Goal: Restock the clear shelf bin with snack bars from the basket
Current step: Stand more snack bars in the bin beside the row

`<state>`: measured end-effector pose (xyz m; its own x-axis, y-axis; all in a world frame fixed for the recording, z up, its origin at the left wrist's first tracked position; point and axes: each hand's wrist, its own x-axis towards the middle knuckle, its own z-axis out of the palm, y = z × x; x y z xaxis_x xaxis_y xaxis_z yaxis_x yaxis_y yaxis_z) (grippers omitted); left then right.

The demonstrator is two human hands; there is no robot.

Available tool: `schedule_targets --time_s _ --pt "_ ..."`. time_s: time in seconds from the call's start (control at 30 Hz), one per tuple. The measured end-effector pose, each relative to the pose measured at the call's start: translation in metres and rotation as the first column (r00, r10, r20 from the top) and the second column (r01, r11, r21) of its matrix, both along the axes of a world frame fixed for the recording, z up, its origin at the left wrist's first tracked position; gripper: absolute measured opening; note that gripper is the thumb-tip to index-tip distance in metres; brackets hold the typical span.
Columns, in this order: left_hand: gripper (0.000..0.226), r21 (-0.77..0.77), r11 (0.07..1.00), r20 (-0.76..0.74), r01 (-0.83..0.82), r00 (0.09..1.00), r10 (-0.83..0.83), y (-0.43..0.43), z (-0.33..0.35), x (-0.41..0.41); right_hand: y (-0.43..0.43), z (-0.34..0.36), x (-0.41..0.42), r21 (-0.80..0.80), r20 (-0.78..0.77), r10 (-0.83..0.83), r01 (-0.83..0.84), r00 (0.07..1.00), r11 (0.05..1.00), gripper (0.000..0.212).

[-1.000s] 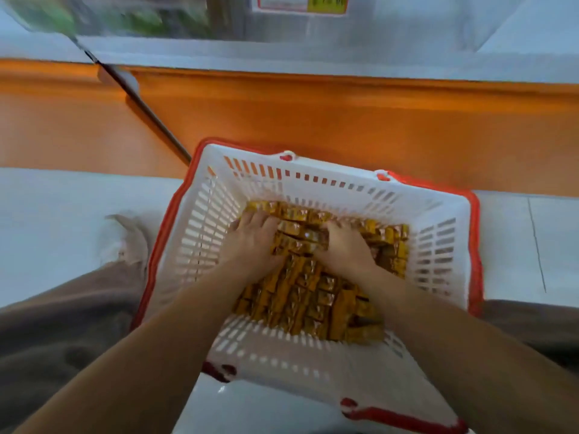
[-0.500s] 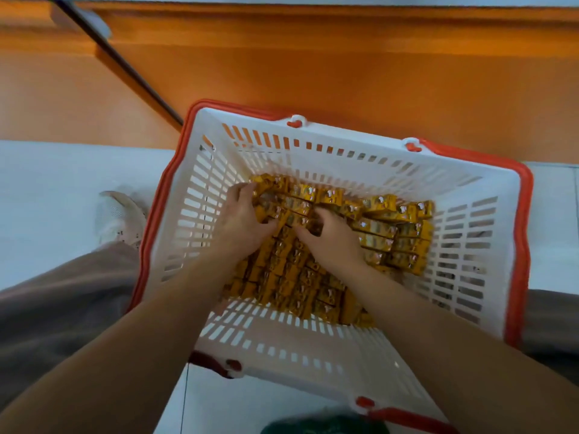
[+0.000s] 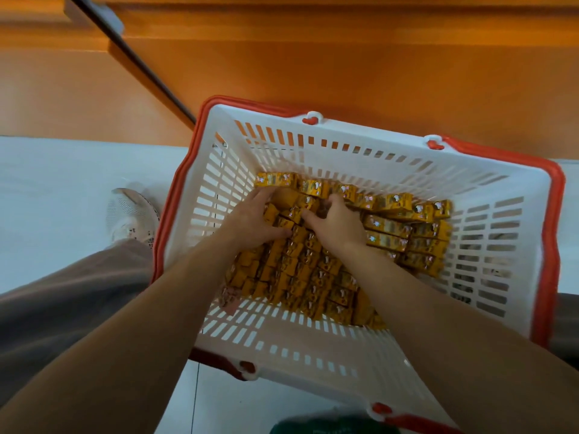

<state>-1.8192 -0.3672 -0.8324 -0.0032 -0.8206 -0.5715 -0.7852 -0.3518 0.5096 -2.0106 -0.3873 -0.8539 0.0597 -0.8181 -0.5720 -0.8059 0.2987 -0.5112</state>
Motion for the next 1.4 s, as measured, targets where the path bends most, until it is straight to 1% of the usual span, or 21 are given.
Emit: schedule_targets --time_s 0.1,0.17,0.27,0.33,0.43,0.53,0.63,0.73,0.8,0.87,0.97,1.03,1.1,1.17,1.23,1.33,1.4 --pt "0.11 0.016 0.997 0.029 0.07 0.997 -0.071 -0.004 0.002 -0.002 -0.005 0.0 0.002 -0.005 -0.022 0.07 -0.07 0.997 0.998 0.065" --pt "0.115 0.044 0.993 0.04 0.113 0.993 -0.115 -0.007 0.003 -0.003 -0.007 0.002 0.002 -0.018 -0.012 0.07 -0.07 0.997 0.997 0.065" --pt "0.112 0.035 0.993 0.05 0.111 0.992 -0.112 -0.008 0.002 -0.001 -0.006 0.001 -0.001 -0.047 0.071 0.002 0.001 0.997 0.999 0.051" --pt "0.101 0.004 0.999 0.003 0.047 0.999 -0.047 -0.007 0.003 0.0 -0.002 0.0 -0.007 -0.045 0.132 -0.079 0.086 0.988 0.995 0.048" --pt "0.074 -0.025 0.995 -0.06 -0.096 0.994 0.095 -0.007 0.004 0.0 0.005 -0.002 -0.021 -0.051 0.203 -0.2 0.214 0.959 0.976 0.046" --pt "0.048 -0.084 0.987 -0.019 -0.134 0.991 0.132 -0.007 0.01 -0.004 0.012 0.001 -0.029 -0.093 0.193 -0.217 0.238 0.957 0.967 0.039" --pt "0.044 -0.154 0.979 -0.025 -0.133 0.991 0.131 -0.009 0.017 -0.009 0.011 0.01 -0.03 -0.17 0.178 -0.188 0.218 0.966 0.961 0.034" --pt "0.044 -0.183 0.977 -0.034 -0.112 0.994 0.108 -0.014 0.03 -0.008 0.003 0.027 -0.032 -0.197 0.169 -0.093 0.126 0.981 0.972 0.033" --pt "0.039 -0.196 0.976 -0.043 -0.091 0.996 0.084 -0.017 0.042 -0.006 -0.006 0.043 -0.036 -0.207 0.157 -0.019 0.051 0.987 0.977 0.034" --pt "0.033 -0.204 0.976 -0.033 -0.07 0.997 0.065 -0.021 0.061 -0.006 -0.017 0.066 -0.042 -0.209 0.179 0.056 -0.018 0.982 0.978 0.034" --pt "0.027 -0.185 0.981 -0.034 -0.06 0.998 0.055 -0.027 0.098 -0.009 -0.037 0.108 -0.046 -0.215 0.219 0.21 -0.163 0.953 0.963 0.032" --pt "0.024 -0.166 0.985 -0.046 -0.056 0.998 0.049 -0.031 0.13 -0.011 -0.05 0.144 -0.047 -0.209 0.199 0.333 -0.292 0.922 0.933 0.037" --pt "0.017 -0.148 0.988 -0.066 -0.033 0.998 0.024 -0.033 0.168 -0.013 -0.06 0.186 -0.049 -0.172 0.154 0.443 -0.418 0.883 0.892 0.045" --pt "0.012 -0.134 0.99 -0.118 -0.037 0.993 0.021 -0.029 0.212 -0.015 -0.066 0.231 -0.052 -0.13 0.109 0.556 -0.543 0.824 0.83 0.047" --pt "0.01 -0.115 0.992 -0.196 -0.044 0.98 0.021 -0.021 0.256 -0.017 -0.065 0.277 -0.058 -0.085 0.145 0.624 -0.619 0.768 0.781 0.044" --pt "0.009 -0.064 0.997 -0.34 -0.053 0.94 0.028 0.003 0.317 -0.025 -0.055 0.337 -0.068 -0.071 0.212 0.676 -0.679 0.706 0.731 0.041" --pt "0.014 -0.066 0.995 -0.41 -0.079 0.911 0.045 0.018 0.347 -0.032 -0.045 0.366 -0.076 -0.099 0.234 0.683 -0.682 0.691 0.724 0.04"
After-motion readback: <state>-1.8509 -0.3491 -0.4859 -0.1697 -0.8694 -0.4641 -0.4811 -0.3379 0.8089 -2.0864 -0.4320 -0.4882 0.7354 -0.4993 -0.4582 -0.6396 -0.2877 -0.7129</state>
